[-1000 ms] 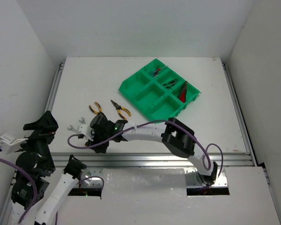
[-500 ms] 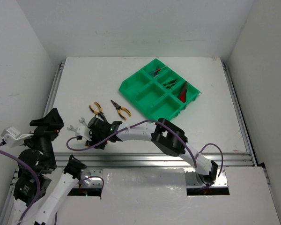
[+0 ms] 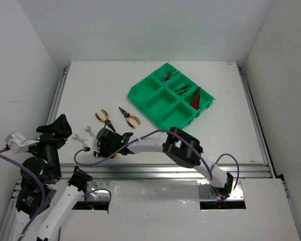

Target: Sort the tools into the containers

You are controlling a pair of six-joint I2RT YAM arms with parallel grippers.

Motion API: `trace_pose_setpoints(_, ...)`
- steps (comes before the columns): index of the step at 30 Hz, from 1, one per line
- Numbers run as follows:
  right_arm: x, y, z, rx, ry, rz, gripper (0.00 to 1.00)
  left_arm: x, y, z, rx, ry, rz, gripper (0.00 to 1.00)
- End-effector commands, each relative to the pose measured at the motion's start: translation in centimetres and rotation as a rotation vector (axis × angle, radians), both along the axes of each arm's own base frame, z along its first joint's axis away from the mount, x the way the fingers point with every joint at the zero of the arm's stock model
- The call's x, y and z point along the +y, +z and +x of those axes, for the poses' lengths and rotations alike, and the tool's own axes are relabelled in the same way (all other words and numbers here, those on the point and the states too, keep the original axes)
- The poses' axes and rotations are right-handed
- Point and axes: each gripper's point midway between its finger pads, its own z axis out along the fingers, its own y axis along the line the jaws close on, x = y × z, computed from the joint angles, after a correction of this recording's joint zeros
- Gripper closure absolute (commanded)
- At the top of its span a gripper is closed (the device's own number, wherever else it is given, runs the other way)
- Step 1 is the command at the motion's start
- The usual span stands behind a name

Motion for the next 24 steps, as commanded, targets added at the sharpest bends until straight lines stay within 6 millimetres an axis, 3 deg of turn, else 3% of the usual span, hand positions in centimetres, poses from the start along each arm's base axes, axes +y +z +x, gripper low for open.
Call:
trace_pose_setpoints(1,-2.4,-0.9,-0.2,-0.01,-0.009,-0.072,0.83,-0.2,0.5,0.3,-0.016,-0.006,0.012,0.0)
trace_pose_setpoints(5,-3.5,-0.8,-0.8,0.0,-0.001,-0.077,0.89,0.0,0.4,0.2,-0.009,0.007,0.007,0.0)
trace_pose_setpoints(6,-3.0,0.7,-1.0,0.0,0.005,-0.033,0.89,0.1,0.3,0.2,-0.006,0.01,0.006,0.0)
trace_pose_setpoints(8,-3.4,1.4,-1.5,0.016,0.004,-0.01,0.89,0.1,0.2,0.2,-0.002,0.012,0.004,0.0)
trace_pose_setpoints(10,-3.2,4.2,-1.7,0.013,0.0,0.051,0.89,0.1,0.1,0.3,0.005,0.012,0.005,0.0)
trace_pose_setpoints(12,-3.8,5.4,-1.8,0.017,-0.02,0.078,0.9,0.0,0.0,0.5,0.016,0.015,0.007,0.0)
trace_pose_setpoints(13,-3.9,7.6,-1.7,0.012,-0.026,0.118,0.9,0.0,0.0,0.5,0.02,0.015,0.007,0.0)
trace_pose_setpoints(15,-5.3,8.6,-1.1,0.03,-0.068,0.143,0.9,-0.1,-0.1,0.7,0.027,0.013,0.009,0.0)
trace_pose_setpoints(16,-5.9,10.8,-0.7,0.026,-0.086,0.182,0.9,-0.1,-0.1,0.7,0.025,0.013,0.008,0.0)
trace_pose_setpoints(17,-7.7,10.4,0.3,0.039,-0.132,0.169,0.9,-0.1,-0.1,0.7,0.028,0.012,0.01,0.0)
trace_pose_setpoints(18,-8.1,11.5,1.3,0.041,-0.178,0.21,0.9,-0.1,-0.1,0.7,0.028,0.012,0.01,0.0)
trace_pose_setpoints(19,-10.3,12.5,3.3,0.032,-0.253,0.228,0.9,-0.1,-0.1,0.7,0.029,0.012,0.01,0.0)
trace_pose_setpoints(22,-14.0,13.7,6.7,0.055,-0.449,0.259,0.9,-0.2,-0.1,0.8,0.031,0.009,0.011,0.0)
trace_pose_setpoints(23,-17.0,14.7,9.9,0.003,-0.597,0.265,0.9,-0.3,-0.3,1.0,0.039,0.009,0.014,0.0)
trace_pose_setpoints(24,-19.2,14.3,11.2,0.028,-0.728,0.237,0.89,-0.3,-0.3,1.0,0.041,0.009,0.015,0.0)
